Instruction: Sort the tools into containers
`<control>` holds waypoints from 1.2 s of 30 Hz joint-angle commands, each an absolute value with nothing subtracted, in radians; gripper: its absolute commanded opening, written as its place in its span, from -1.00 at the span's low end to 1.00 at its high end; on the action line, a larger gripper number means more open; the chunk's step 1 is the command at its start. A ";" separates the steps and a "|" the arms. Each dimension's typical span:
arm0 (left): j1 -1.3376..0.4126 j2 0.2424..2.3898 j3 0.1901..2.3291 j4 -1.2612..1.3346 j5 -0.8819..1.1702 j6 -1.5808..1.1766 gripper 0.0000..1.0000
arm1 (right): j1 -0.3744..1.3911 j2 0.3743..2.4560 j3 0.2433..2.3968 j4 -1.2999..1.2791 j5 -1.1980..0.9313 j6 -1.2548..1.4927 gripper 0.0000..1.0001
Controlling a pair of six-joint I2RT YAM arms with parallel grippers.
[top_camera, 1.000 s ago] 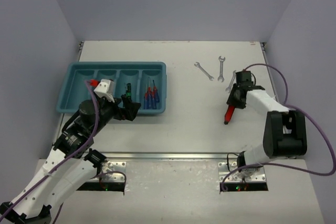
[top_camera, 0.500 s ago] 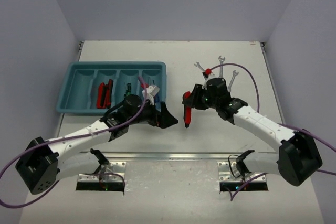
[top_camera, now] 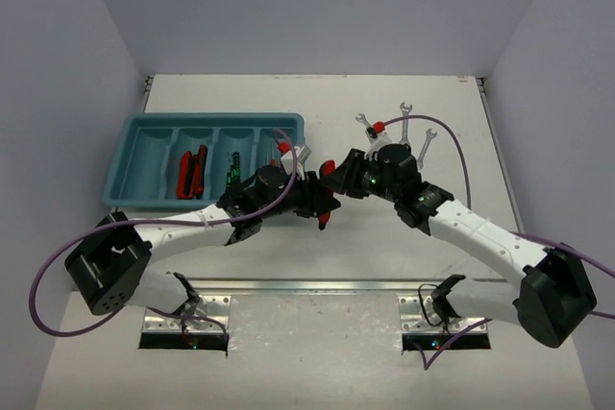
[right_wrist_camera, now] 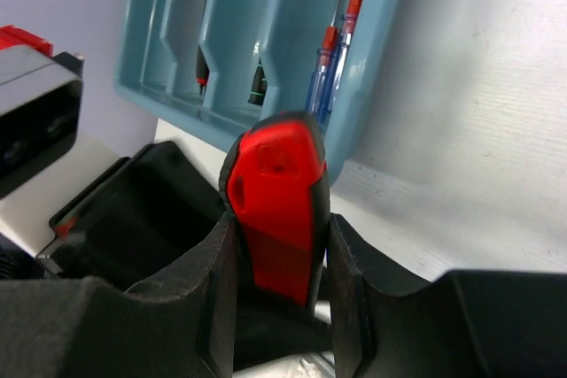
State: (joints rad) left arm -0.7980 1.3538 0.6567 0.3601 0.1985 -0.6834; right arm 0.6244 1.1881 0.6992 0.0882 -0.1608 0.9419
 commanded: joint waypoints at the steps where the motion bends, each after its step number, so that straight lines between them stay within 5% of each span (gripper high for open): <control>1: -0.805 1.331 0.704 0.418 0.150 -0.676 -0.98 | 0.631 1.120 0.702 0.134 -0.154 0.938 -0.93; 3: -0.803 1.305 0.736 0.344 0.082 -0.649 -1.00 | 0.626 1.107 0.714 0.089 -0.135 0.903 -0.24; 4: -0.799 1.282 0.781 0.231 0.003 -0.618 -1.00 | 0.613 1.106 0.740 0.025 -0.116 0.861 0.34; 5: -0.763 1.267 0.807 0.154 -0.048 -0.600 -1.00 | 0.589 1.099 0.758 -0.035 -0.100 0.838 0.55; 11: -0.439 1.179 0.911 -0.206 -0.153 -0.493 -1.00 | 0.288 0.969 0.673 -0.172 -0.106 0.783 0.98; 20: -0.059 1.540 1.346 -0.693 -0.302 -0.176 -1.00 | -0.025 0.949 0.598 -0.192 -0.384 0.668 0.98; 32: -0.019 1.694 1.320 -0.682 -0.483 -0.157 -0.97 | -0.048 0.944 0.584 -0.192 -0.445 0.643 0.98; 34: -0.016 1.698 1.321 -0.689 -0.489 -0.161 -0.77 | -0.049 0.940 0.581 -0.192 -0.445 0.639 0.98; 36: -0.015 1.679 1.319 -0.692 -0.503 -0.169 -0.12 | -0.049 0.936 0.577 -0.192 -0.445 0.635 0.98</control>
State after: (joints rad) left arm -0.0263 1.7102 1.2980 -0.7014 -0.4443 -0.1791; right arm -0.0444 0.9596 0.5824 -0.2190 -0.4220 0.6630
